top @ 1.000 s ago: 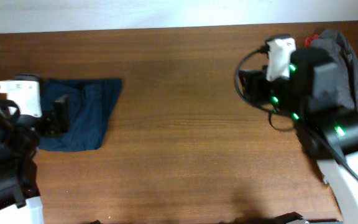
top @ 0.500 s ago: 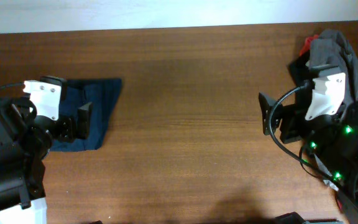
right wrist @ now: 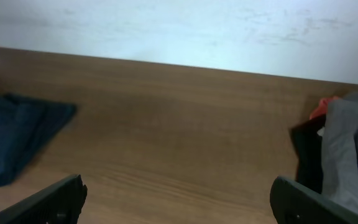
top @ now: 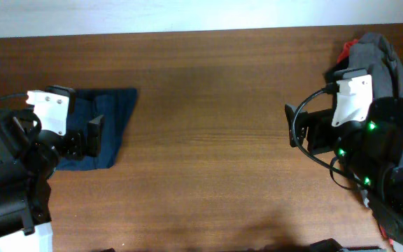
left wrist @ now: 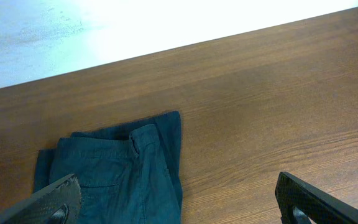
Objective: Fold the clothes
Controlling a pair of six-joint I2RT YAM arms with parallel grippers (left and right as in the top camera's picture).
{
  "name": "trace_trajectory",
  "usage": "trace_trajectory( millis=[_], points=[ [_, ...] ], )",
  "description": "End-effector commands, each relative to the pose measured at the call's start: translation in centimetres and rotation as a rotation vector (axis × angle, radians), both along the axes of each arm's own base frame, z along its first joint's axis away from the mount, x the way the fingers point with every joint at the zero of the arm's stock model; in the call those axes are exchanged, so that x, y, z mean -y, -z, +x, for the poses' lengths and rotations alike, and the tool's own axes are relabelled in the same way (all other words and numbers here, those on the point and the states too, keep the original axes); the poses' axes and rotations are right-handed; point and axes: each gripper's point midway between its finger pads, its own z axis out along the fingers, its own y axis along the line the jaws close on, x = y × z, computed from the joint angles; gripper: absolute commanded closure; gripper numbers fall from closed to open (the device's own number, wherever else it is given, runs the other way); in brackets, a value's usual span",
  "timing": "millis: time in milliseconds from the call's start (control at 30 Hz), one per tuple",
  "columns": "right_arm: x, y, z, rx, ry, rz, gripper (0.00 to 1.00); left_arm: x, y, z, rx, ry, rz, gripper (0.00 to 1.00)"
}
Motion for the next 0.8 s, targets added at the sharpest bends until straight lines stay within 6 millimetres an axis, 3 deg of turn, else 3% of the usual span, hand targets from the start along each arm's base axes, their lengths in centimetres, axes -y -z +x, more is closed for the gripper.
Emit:
trace_trajectory(
  millis=[0, 167, 333, 500, 667, 767],
  points=[
    [1.4, -1.0, 0.0, 0.043, 0.060, -0.034, 0.01, 0.5, -0.4, -0.3, 0.018, 0.026, 0.007, 0.01],
    [3.0, -4.0, -3.6, 0.162, 0.100, -0.018, 0.01, 0.5, -0.4, -0.3, 0.018, 0.027, 0.007, 0.01],
    [5.6, -2.9, -7.0, 0.183, 0.192, -0.054, 0.01, 0.5, -0.4, -0.3, 0.018, 0.026, 0.007, 0.01],
    [6.8, 3.6, -8.3, 0.132, 0.237, -0.077, 0.01, 0.5, -0.4, -0.3, 0.018, 0.027, 0.007, 0.01],
    [6.9, 11.1, -6.4, 0.179, 0.257, -0.055, 0.01, 0.5, -0.4, -0.3, 0.018, 0.026, 0.007, 0.01],
    [6.5, 14.7, -5.4, 0.196, 0.246, -0.042, 0.01, 0.5, -0.4, -0.3, 0.018, 0.026, 0.007, 0.01]
  ],
)
